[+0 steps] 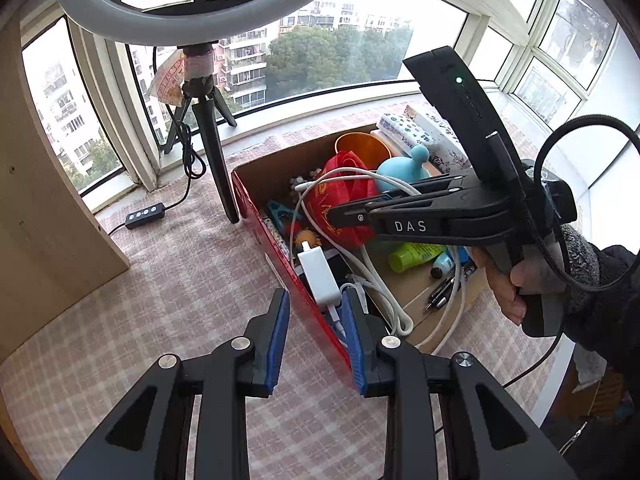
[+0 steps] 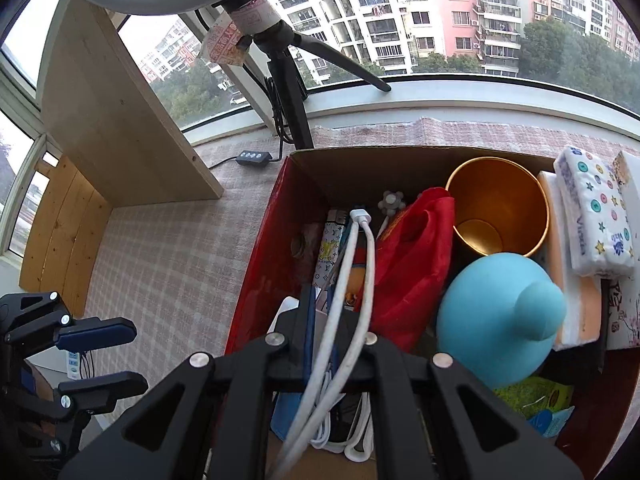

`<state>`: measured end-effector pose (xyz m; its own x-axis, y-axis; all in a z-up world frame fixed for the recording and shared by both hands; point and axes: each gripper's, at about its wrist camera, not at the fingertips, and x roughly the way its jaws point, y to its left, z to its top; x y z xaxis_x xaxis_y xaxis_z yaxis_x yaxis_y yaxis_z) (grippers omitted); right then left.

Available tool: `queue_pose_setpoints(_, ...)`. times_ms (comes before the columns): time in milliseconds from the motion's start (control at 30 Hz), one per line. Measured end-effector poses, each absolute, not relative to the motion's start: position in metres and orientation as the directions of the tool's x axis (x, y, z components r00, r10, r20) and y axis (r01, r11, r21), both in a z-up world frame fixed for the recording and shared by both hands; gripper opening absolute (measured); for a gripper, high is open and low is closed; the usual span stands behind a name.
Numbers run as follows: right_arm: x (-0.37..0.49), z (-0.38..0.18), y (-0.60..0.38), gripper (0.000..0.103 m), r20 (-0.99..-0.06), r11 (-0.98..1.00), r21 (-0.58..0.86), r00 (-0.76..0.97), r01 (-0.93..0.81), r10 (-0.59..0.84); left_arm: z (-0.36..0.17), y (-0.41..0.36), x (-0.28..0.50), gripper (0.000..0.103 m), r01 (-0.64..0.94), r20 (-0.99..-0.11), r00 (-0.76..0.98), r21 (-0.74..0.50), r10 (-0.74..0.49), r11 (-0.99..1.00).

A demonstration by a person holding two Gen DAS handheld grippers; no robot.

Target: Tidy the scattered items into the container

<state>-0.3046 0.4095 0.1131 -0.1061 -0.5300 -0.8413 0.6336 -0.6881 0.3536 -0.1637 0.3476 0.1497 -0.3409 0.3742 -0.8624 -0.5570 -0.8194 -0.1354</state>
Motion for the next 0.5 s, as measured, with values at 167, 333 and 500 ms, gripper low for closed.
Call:
queue_pose_setpoints(167,-0.302,0.130,0.427,0.043,-0.835,-0.682,0.391,-0.074,0.618,-0.545,0.150,0.344,-0.160,0.026,-0.559,-0.855,-0.345,-0.143,0.386,-0.817)
queue_pose_setpoints(333,-0.294,0.151,0.466,0.046,-0.805,-0.676,0.471,-0.037,0.567,-0.592,0.151,0.340,-0.157,0.026,-0.561,-0.848,-0.350,-0.150,0.398,-0.814)
queue_pose_setpoints(500,-0.280,0.167,0.493,0.045,-0.797,-0.680,0.499,-0.023,0.538,-0.603,0.152,0.336,-0.154,0.026,-0.563,-0.841,-0.354,-0.158,0.409,-0.811)
